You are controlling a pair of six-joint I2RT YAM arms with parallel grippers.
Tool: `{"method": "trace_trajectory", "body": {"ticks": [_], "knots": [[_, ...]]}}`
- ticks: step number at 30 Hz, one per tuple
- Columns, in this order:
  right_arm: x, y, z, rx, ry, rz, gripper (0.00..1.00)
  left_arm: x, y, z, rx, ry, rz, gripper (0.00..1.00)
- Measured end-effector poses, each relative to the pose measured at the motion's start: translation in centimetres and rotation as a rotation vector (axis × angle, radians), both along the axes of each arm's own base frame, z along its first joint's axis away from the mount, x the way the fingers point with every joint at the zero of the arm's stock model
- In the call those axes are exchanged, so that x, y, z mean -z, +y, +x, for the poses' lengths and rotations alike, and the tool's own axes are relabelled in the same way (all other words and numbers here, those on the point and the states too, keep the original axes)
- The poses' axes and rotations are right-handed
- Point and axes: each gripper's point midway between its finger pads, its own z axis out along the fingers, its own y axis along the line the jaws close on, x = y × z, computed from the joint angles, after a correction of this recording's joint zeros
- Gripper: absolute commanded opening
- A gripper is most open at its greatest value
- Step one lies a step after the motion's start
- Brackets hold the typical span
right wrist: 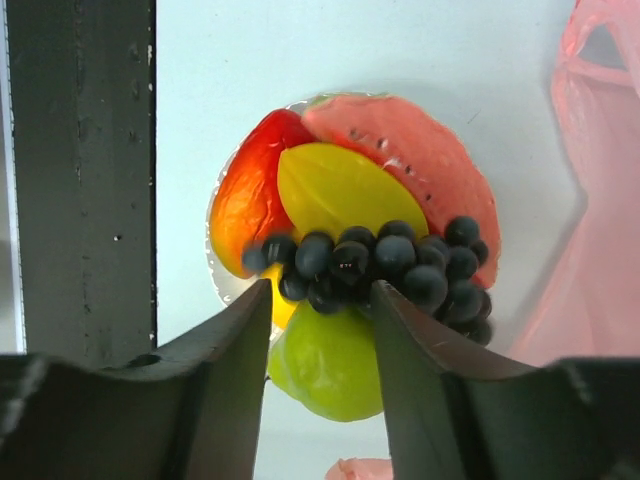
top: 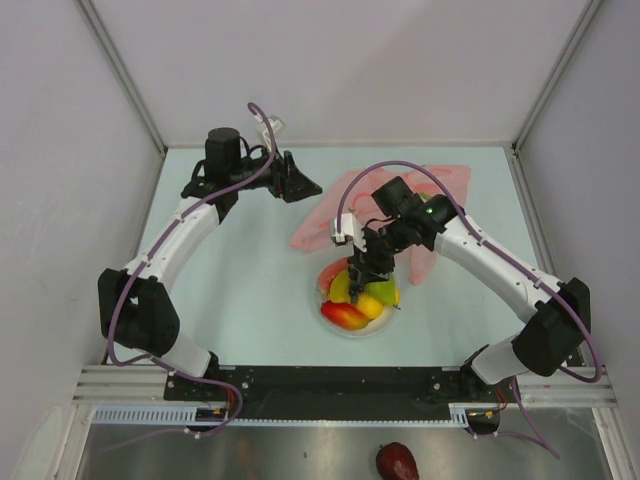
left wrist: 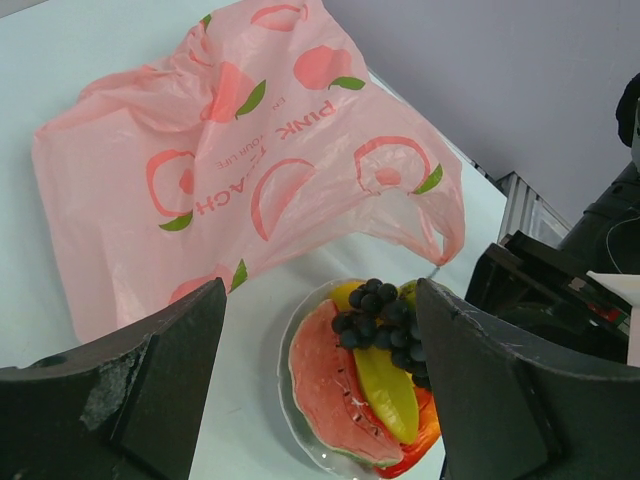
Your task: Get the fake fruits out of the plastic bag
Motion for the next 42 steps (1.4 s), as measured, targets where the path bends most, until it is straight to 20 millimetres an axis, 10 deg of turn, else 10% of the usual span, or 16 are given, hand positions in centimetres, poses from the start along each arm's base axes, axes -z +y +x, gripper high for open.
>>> {"method": "trace_trajectory", "body": {"ticks": [21, 31, 42], "knots": [[-2.9, -0.9, -1.8, 0.008, -0.105, 0.009, 0.63, -1.4, -0.1, -0.5, 0.014, -0.014, -0.02, 0.82], [-2.9, -2.0, -3.0, 0.028, -0.141, -0.019, 0.66, -4.0, 1.2, -4.1, 0.004, -0.085, -0.017, 0.82], [-3.0, -3.6, -2.5, 0.16, -0.13, 0.072, 0.68, 1.4, 5.6, -4.6, -0.04, -0.147, 0.369, 0.84]]}}
